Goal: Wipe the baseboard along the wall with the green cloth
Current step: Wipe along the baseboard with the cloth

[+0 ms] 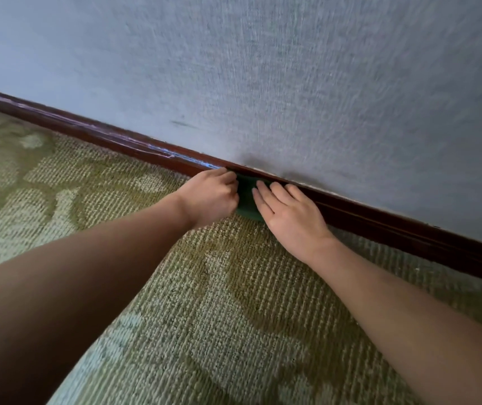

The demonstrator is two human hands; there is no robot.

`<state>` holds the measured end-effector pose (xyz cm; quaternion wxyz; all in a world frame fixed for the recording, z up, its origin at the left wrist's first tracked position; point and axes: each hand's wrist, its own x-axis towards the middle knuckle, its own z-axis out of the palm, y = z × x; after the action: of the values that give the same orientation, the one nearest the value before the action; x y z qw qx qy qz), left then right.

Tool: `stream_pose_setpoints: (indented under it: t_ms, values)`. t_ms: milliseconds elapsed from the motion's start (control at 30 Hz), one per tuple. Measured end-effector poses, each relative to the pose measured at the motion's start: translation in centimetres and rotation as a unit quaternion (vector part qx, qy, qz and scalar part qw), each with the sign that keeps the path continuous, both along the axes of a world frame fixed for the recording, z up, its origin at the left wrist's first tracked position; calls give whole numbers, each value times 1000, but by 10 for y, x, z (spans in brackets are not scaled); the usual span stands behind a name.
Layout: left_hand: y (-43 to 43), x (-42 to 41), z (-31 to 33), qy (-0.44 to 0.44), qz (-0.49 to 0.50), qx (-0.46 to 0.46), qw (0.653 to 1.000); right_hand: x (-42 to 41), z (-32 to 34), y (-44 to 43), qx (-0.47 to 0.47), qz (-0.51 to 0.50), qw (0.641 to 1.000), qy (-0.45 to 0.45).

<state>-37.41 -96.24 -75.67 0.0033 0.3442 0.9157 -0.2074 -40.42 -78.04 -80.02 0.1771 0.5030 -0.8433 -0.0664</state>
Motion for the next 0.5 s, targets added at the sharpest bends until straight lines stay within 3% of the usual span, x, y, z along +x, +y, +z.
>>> stream_pose_setpoints:
  t_ms: [267,500]
  values:
    - [3,0,-3,28,-1,-21,999,-3,-8,1,-19,1,1000,8]
    - [-10,-3,-11,48,-60,33,997,-1,-4,-9,-21,-1,1000,4]
